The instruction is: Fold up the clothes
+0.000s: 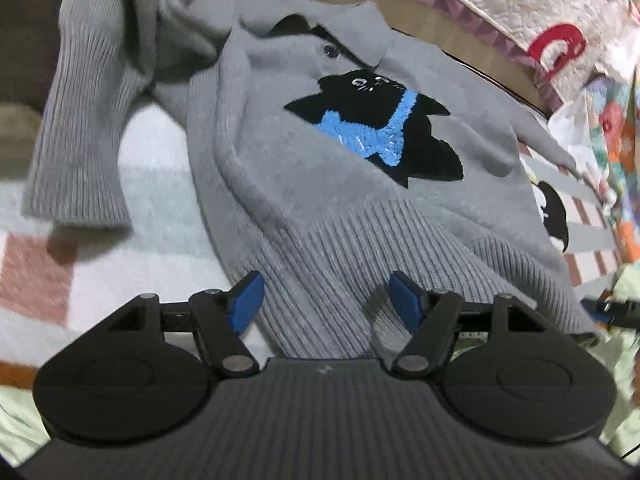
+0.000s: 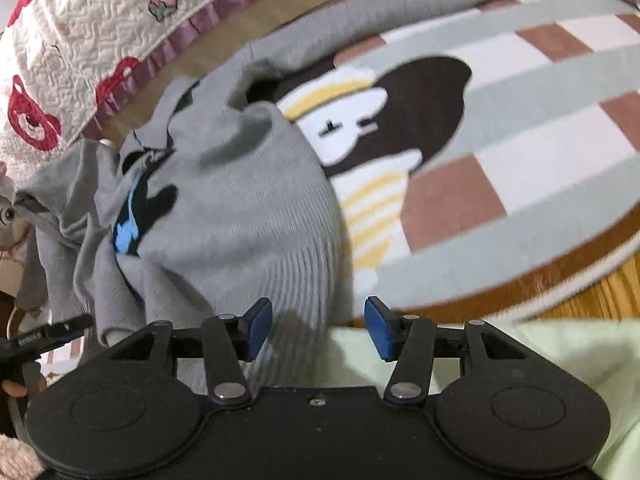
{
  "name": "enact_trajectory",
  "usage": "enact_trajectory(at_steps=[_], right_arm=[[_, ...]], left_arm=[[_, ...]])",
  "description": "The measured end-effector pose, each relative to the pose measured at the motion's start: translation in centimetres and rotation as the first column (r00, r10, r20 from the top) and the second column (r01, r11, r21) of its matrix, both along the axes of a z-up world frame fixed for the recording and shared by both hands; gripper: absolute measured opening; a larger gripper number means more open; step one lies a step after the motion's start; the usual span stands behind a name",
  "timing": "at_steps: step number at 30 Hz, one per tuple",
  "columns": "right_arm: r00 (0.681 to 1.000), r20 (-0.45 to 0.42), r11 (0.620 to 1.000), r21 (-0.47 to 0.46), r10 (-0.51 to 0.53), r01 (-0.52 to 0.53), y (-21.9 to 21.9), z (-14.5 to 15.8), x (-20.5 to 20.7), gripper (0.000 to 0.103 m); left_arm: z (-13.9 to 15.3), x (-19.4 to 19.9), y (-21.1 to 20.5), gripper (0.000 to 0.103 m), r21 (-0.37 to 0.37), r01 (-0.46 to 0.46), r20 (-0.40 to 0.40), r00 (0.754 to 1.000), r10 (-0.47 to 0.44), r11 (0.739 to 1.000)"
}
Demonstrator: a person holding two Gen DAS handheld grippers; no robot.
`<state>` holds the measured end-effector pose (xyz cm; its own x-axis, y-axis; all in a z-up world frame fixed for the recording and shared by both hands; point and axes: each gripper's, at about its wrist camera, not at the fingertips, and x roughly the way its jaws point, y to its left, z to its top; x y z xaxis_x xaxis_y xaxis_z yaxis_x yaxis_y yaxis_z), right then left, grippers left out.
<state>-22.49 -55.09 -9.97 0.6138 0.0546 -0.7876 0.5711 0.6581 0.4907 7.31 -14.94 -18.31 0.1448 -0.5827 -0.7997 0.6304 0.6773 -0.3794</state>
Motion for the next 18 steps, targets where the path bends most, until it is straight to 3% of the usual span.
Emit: enact_trajectory(at_steps=[2,5,8,9,11,12,14,16,18], right_arm=[[1.000,0.022,0.998,0.070,0.004,-0.006,0.2,-0.7,-0.3,0.061],[0.992,0.106,0.968,0.233,0.074,-0.097,0.3,-1.8,-0.2,0.058],[0.993,0.098,0.982,0.169,0.073,-0.089,0.8,-2.3,0.5,0.021],[0.991,0.117,0.984,0.159,0.062,-0.081,0.8,-2.3,0.4,0.019],[0.985,0.157,0.991,0.103,0.074,-0.091,1.1,-0.7,0.4,0.017],[0.980,0.176,0.992,0.068,0.090,-0.104,1.4,0.3,0.4,0.017],[0.969,0.213,0.990,0.029,0.125,-0.135,1.9,2.9,0.4,0.017],[0.955,0.220,0.980,-0.058,0.200,-0.192,2.7,5.5,0.7,0.016],[0.961,0.146,0.967,-0.131,0.235,-0.216,3.2,5.7,0.7,0.017]], left_arm=[[-0.7,0.1,-0.3,0.070,0.003,-0.001,-0.029,1.000,0.001,1.000],[-1.0,0.3,-0.8,0.069,-0.007,-0.024,-0.031,0.999,0.024,1.000],[-1.0,-0.5,-1.7,0.065,0.039,0.016,0.075,0.997,-0.019,0.999],[-0.9,-0.8,-1.9,0.060,0.064,0.017,0.114,0.993,-0.025,0.998],[-0.5,-1.4,-2.1,0.031,0.139,0.006,0.220,0.975,-0.037,0.990],[-0.3,-1.7,-2.2,0.024,0.191,-0.009,0.290,0.956,-0.048,0.982],[0.4,-1.8,-1.5,0.011,0.223,-0.032,0.348,0.936,-0.049,0.974],[1.0,-1.1,-0.2,0.010,0.161,-0.060,0.274,0.962,0.014,0.985],[0.8,-0.4,0.9,0.012,0.104,-0.082,0.149,0.987,0.066,0.991]])
